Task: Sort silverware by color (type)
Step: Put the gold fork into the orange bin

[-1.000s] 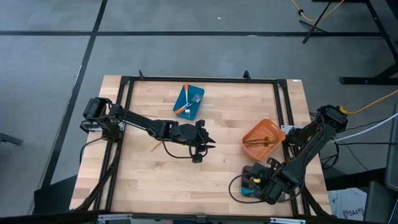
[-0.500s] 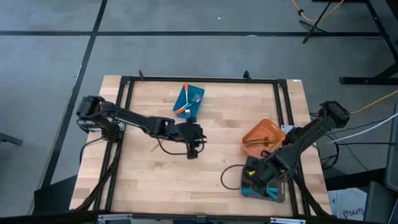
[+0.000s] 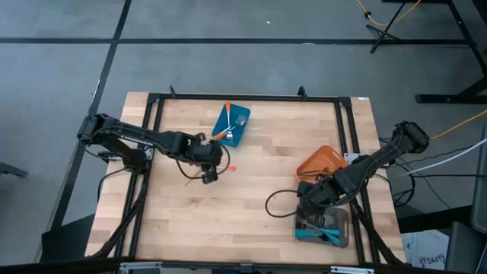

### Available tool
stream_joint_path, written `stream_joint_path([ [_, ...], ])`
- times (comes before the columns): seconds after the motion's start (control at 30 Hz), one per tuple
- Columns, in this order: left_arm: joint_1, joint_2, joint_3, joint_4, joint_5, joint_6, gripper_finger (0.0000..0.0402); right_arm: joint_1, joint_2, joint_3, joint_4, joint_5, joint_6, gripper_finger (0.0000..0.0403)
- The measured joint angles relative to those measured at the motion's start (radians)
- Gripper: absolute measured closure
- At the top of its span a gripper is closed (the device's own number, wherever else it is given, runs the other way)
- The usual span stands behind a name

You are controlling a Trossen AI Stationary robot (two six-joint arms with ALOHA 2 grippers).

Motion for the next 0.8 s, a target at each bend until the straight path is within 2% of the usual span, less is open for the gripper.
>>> stream_joint_path([
  [0.17,0.004,0.006,-0.002,-0.213,0.005,-0.177,0.0319,0.001,0.0,0.069,-0.038,0.049,-0.035,0.031],
  [0.23,-0.001,0.016,-0.013,-0.224,0.012,-0.227,0.0319,0.002,0.0,0.093,-0.042,0.096,-0.059,0.0311],
  [0.5,-0.015,0.017,-0.229,-0.068,0.115,-0.342,0.0319,0.001,0.0,0.149,-0.032,0.225,-0.223,0.0311],
  [0.67,-0.016,0.017,-0.353,0.049,0.183,-0.408,0.0319,0.001,0.001,0.149,-0.015,0.242,-0.264,0.0311],
  [0.8,-0.021,0.017,-0.41,0.114,0.187,-0.44,0.0319,-0.007,0.001,0.149,-0.013,0.242,-0.264,0.0311],
])
